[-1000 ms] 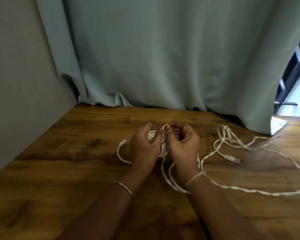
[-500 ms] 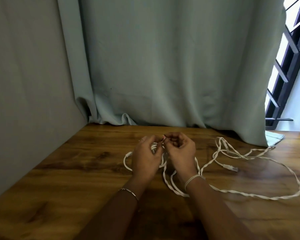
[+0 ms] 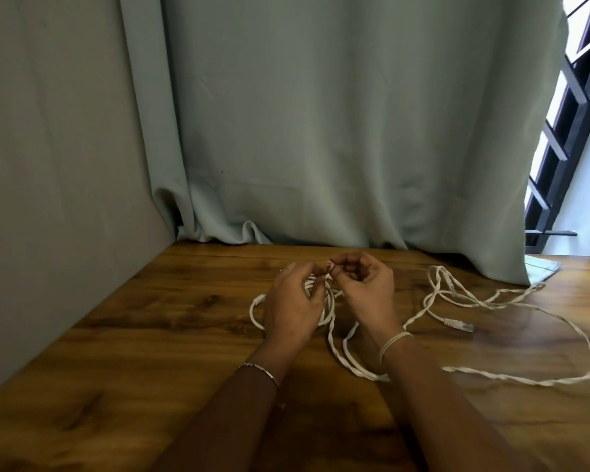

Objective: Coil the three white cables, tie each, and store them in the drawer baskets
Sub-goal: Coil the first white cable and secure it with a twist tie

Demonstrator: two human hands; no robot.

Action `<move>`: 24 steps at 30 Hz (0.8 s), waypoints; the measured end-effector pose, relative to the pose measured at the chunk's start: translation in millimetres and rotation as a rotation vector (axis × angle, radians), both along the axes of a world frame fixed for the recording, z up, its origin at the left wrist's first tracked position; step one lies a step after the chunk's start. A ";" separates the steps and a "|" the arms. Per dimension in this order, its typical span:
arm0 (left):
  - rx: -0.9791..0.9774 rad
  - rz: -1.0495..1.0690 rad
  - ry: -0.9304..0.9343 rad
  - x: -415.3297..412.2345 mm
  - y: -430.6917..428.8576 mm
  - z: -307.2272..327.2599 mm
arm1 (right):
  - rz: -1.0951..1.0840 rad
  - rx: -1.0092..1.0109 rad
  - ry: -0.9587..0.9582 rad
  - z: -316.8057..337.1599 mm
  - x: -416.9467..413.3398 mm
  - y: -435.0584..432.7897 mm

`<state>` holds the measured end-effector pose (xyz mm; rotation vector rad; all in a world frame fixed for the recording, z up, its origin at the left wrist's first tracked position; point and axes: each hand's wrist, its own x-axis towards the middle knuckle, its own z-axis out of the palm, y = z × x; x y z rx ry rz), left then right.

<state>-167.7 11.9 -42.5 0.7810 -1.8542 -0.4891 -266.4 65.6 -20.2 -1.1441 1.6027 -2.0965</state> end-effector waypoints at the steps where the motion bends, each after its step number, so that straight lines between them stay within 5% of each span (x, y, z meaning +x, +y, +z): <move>1: -0.002 0.004 0.006 0.1 0.3 0.3 | 0.006 0.012 0.006 -0.2 0.3 0.2; 24: -0.062 0.082 -0.055 2.2 -1.1 4.9 | -0.004 0.018 0.093 -2.6 -1.0 -5.5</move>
